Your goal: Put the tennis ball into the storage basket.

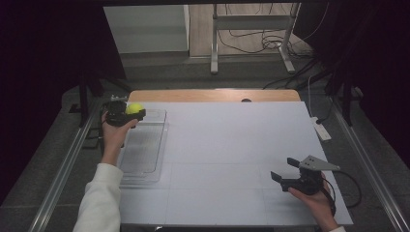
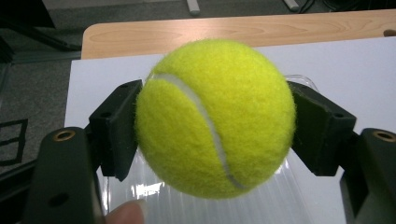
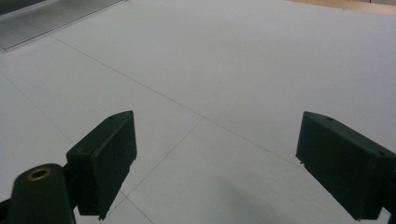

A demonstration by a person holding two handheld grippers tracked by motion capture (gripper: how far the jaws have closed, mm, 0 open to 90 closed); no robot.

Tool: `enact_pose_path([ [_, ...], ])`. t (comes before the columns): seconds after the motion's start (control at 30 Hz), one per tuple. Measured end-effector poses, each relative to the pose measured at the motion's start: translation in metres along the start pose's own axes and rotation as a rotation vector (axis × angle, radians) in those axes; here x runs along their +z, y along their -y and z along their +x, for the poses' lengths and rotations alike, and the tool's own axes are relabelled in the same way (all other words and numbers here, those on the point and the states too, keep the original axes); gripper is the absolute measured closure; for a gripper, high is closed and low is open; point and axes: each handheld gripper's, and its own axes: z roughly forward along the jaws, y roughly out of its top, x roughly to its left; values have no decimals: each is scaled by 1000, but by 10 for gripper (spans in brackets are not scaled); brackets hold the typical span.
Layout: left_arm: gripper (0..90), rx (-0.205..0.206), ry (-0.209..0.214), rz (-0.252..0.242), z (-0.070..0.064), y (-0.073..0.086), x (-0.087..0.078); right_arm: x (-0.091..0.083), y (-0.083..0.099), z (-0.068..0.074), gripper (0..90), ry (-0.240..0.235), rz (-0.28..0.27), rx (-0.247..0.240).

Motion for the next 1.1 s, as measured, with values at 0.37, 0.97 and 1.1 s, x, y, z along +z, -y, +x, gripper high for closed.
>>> enact_pose_path([
  [0.37, 269, 17, -17, 32, 0, 2, 7, 0, 0, 0, 128, 2, 2, -2],
  [0.97, 269, 32, -28, 77, -1, 3, 12, 1, 0, 0, 128, 2, 1, -1],
  [1.1, 269, 35, -30, 89, -1, 4, 13, 1, 0, 0, 128, 2, 1, -1],
])
